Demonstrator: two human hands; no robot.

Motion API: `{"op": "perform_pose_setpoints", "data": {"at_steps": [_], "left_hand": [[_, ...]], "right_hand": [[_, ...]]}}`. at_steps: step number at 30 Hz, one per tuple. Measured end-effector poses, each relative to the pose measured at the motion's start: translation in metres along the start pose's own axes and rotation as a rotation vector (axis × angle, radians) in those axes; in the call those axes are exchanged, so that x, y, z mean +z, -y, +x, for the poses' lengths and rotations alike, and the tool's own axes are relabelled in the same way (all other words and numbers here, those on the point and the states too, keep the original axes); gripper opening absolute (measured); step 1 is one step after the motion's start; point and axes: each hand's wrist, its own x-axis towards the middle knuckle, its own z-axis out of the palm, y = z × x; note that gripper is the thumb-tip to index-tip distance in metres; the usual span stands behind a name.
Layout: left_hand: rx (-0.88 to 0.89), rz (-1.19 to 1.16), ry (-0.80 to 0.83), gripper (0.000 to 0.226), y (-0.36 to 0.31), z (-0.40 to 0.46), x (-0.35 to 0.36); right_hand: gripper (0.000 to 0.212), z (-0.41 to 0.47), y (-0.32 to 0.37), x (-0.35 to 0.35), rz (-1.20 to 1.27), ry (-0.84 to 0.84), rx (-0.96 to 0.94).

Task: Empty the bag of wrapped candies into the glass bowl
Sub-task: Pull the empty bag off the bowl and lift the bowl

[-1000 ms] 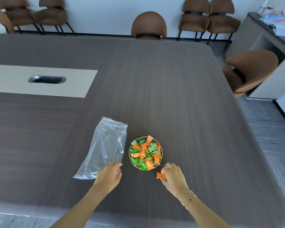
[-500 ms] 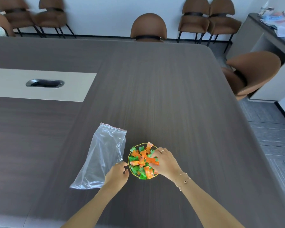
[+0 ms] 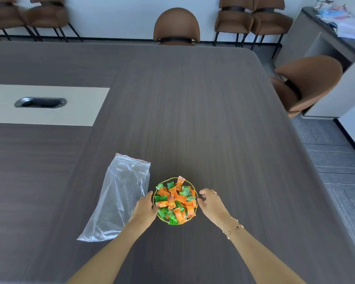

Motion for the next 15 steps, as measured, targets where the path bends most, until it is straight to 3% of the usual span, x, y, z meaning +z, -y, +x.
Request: {"op": "perform_pose_setpoints", "data": {"at_steps": [7,15], "left_hand": [[0.018,-0.041,-0.006,0.059,-0.001,0.005,0.009],[0.026,-0.328,-0.011,0.041,-0.001,0.004,0.007]], "right_hand": [[0.038,0.004,0.008,0.014,0.207,0.085,0.109],[0.034,0.002,0.013,0.018,0.364,0.008,0.207]]}}
